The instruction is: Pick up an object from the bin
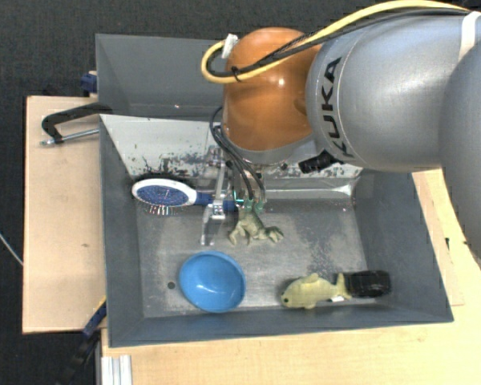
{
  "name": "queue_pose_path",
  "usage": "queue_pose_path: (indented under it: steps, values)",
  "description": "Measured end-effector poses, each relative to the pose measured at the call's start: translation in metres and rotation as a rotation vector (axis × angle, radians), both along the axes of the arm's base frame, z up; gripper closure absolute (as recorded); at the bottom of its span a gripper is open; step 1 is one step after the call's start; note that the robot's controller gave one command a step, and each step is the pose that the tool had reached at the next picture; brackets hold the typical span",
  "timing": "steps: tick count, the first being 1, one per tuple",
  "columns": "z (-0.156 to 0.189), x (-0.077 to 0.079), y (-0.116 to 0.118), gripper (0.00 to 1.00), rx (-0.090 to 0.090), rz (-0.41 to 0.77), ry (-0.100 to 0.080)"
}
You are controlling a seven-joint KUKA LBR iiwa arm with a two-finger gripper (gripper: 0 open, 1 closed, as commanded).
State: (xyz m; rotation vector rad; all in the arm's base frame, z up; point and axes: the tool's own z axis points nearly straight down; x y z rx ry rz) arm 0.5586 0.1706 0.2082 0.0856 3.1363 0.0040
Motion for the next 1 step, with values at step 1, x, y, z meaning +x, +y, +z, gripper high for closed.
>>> queue_pose_path:
  steps: [1]
  values:
    - [-0.1095, 0.0412, -0.0356, 0.0, 0.001, 0.252, -0.018]
